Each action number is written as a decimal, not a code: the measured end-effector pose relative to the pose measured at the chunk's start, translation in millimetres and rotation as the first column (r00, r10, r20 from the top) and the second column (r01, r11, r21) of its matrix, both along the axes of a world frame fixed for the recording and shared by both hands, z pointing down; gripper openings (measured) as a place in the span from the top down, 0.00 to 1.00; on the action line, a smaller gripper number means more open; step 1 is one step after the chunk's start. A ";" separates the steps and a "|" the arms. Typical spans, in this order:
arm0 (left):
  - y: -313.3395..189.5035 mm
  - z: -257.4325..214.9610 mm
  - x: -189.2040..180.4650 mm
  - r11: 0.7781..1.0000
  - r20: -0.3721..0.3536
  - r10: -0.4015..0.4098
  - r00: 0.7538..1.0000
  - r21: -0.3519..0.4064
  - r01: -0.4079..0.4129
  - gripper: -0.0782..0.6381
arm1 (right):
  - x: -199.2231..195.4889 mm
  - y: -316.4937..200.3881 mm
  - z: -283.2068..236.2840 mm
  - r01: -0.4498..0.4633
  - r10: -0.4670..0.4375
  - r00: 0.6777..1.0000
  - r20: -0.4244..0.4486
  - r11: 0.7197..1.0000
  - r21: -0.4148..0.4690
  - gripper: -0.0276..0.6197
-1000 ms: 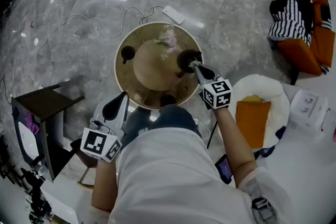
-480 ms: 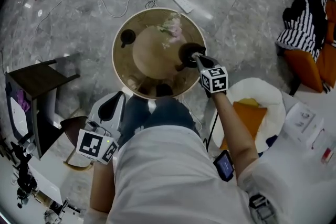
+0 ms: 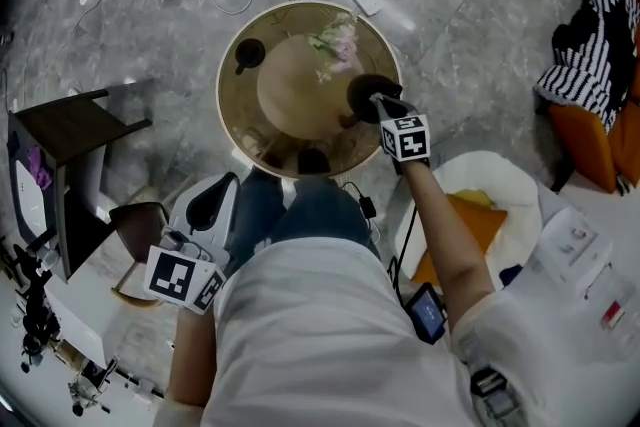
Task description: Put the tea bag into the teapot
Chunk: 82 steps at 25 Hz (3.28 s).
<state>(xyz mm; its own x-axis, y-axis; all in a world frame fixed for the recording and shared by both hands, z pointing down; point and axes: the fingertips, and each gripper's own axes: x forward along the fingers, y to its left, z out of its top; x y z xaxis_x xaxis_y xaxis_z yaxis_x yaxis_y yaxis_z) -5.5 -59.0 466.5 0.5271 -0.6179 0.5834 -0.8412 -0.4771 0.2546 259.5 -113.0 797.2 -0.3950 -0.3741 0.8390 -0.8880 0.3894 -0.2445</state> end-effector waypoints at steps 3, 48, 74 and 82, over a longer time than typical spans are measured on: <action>2.0 2.4 -0.3 1.000 0.001 -0.006 1.000 -0.005 0.006 0.88 | -2.4 0.2 8.1 0.014 -0.014 1.000 -0.011 1.000 -0.011 0.95; 20.2 11.3 -13.9 1.000 -0.030 -0.023 0.999 -0.012 0.023 0.88 | -9.4 4.4 14.3 0.145 -0.166 0.939 -0.301 0.985 -0.090 0.82; -34.9 -42.5 -50.9 0.968 -0.119 0.191 0.974 0.186 -0.168 0.88 | -108.6 9.1 -240.9 0.014 0.005 0.998 -0.064 0.954 0.299 0.95; -58.0 -94.6 -51.2 0.923 -0.172 0.284 0.943 0.316 -0.220 0.88 | -142.3 5.9 -366.7 -0.026 0.024 1.000 0.011 0.853 0.521 0.95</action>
